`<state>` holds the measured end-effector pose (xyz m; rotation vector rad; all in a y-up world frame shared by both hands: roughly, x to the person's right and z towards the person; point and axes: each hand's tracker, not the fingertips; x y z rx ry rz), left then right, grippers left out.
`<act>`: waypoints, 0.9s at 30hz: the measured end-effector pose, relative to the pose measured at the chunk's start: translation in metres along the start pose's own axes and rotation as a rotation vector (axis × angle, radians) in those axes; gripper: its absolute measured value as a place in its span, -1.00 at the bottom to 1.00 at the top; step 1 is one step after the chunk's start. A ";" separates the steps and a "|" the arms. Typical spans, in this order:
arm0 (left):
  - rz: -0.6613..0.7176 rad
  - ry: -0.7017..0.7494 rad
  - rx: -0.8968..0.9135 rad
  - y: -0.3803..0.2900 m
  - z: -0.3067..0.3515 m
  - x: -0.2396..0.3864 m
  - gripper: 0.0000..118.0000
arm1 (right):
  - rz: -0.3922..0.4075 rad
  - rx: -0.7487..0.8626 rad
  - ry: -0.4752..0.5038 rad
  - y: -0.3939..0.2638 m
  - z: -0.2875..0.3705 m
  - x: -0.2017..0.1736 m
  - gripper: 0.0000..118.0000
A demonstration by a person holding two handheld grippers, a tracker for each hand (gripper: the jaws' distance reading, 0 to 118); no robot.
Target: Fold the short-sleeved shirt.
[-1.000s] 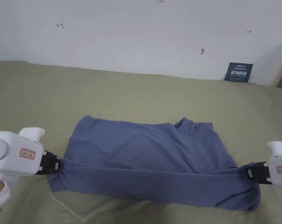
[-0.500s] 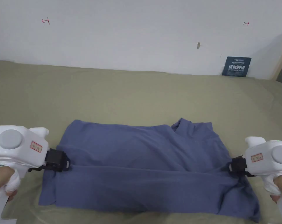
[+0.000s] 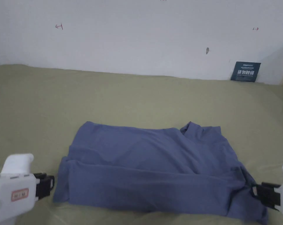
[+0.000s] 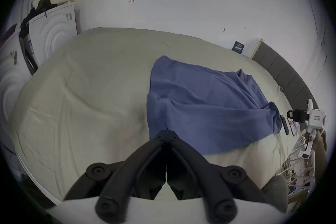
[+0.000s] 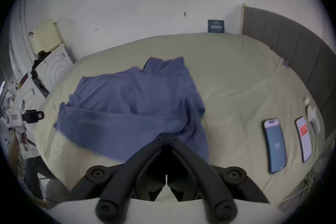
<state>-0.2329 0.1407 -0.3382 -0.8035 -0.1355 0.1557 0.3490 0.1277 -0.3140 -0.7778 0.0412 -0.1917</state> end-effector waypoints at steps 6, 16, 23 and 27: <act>0.068 0.002 -0.050 -0.024 -0.023 -0.005 0.58 | -0.029 -0.059 -0.020 -0.028 -0.001 0.006 -1.00; 0.127 0.033 -0.050 -0.002 -0.089 -0.011 0.68 | -0.001 -0.035 0.002 -0.010 0.008 0.007 -1.00; 0.021 0.114 -0.054 -0.011 -0.097 0.001 -0.87 | -0.012 -0.041 -0.034 -0.007 -0.009 0.019 0.29; -0.018 0.083 -0.076 -0.003 -0.090 0.012 -0.87 | -0.010 -0.070 -0.092 -0.008 -0.036 0.030 0.75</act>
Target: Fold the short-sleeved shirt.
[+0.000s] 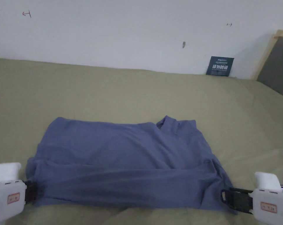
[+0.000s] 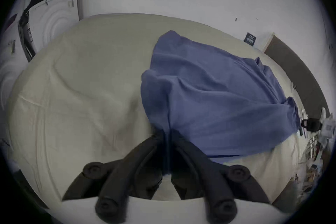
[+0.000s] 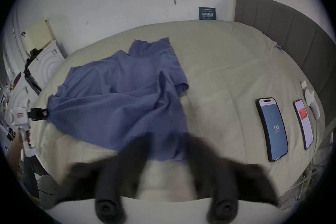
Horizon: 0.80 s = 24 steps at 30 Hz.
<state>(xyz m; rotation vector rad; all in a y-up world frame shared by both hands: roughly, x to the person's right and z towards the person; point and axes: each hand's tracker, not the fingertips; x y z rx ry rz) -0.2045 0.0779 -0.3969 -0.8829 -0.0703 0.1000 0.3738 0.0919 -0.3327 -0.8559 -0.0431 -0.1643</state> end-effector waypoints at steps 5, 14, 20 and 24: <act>0.019 -0.020 -0.004 0.004 0.008 0.005 -0.87 | -0.065 -0.032 0.038 -0.005 -0.030 0.008 -0.90; 0.048 -0.057 -0.011 0.008 0.008 -0.009 -0.88 | -0.083 -0.054 0.061 -0.002 -0.030 0.006 -0.91; 0.007 -0.107 -0.011 0.019 0.035 -0.012 -0.88 | -0.066 -0.018 0.108 0.011 0.009 0.004 -0.91; -0.016 -0.136 -0.006 0.015 0.062 -0.017 -0.88 | 0.001 -0.019 0.129 0.019 0.033 0.002 -0.91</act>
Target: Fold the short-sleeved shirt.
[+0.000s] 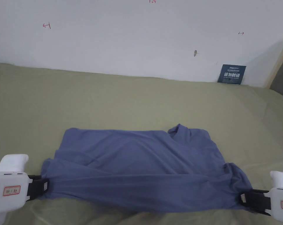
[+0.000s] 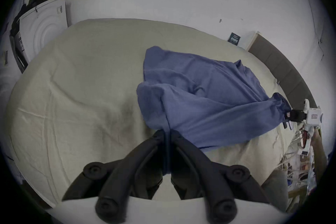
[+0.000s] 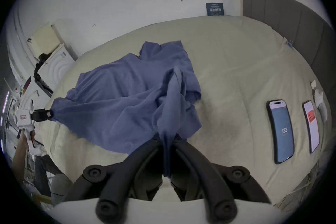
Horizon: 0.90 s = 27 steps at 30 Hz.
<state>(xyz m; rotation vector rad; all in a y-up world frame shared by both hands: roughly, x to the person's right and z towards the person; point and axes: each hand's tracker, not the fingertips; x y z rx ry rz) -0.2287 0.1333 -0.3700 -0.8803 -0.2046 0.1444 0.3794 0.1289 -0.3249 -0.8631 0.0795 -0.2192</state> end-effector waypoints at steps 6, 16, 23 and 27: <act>-0.014 0.002 -0.045 -0.022 0.042 -0.019 -0.88 | 0.057 -0.044 0.007 -0.014 0.043 -0.014 -0.91; 0.028 -0.006 -0.162 -0.107 0.060 -0.033 -0.88 | 0.030 -0.163 0.024 -0.089 0.062 0.006 -0.91; 0.071 0.010 -0.154 -0.127 0.040 -0.041 0.70 | -0.015 -0.180 -0.005 -0.116 0.033 0.015 0.63; 0.089 0.028 -0.178 -0.117 0.062 -0.037 0.70 | 0.041 -0.199 -0.029 -0.098 0.048 0.011 0.54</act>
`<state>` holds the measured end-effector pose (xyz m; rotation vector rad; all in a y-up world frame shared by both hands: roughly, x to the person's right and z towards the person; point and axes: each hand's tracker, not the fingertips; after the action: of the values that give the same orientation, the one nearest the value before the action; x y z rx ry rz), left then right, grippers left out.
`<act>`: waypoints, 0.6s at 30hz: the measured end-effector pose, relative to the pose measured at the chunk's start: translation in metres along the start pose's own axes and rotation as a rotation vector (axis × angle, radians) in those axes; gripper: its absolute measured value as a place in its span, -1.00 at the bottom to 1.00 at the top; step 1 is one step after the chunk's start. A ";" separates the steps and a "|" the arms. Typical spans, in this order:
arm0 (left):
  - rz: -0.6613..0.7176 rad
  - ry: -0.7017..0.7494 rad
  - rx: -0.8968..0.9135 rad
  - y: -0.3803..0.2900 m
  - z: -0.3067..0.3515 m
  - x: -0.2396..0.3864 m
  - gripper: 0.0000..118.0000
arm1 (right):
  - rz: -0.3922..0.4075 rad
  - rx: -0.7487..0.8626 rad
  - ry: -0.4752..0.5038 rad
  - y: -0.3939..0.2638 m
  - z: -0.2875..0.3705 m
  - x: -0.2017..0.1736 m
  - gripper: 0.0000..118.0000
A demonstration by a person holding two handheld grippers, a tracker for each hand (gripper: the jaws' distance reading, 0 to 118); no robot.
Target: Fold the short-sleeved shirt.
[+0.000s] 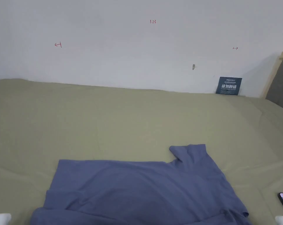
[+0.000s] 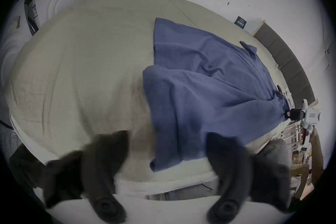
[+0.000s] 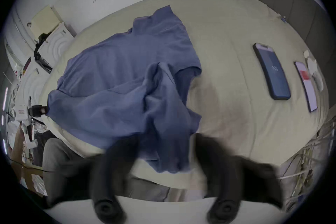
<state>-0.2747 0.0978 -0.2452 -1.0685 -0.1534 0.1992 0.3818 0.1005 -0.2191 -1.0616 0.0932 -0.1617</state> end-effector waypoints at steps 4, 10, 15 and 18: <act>0.026 0.001 0.082 0.023 0.034 0.004 0.56 | 0.015 0.100 -0.030 0.027 0.033 -0.021 0.33; -0.097 0.063 0.176 0.062 0.036 0.053 -1.00 | 0.096 0.162 -0.033 0.069 0.034 -0.072 -1.00; -0.073 0.025 0.165 0.085 0.015 0.080 -1.00 | 0.025 0.184 0.009 0.087 0.006 -0.091 -1.00; -0.075 0.042 0.140 0.108 -0.006 0.087 -1.00 | 0.041 0.165 -0.007 0.100 -0.011 -0.102 -1.00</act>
<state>-0.1987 0.1635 -0.3409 -0.9250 -0.1393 0.1181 0.2884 0.1573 -0.3121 -0.8946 0.0937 -0.1259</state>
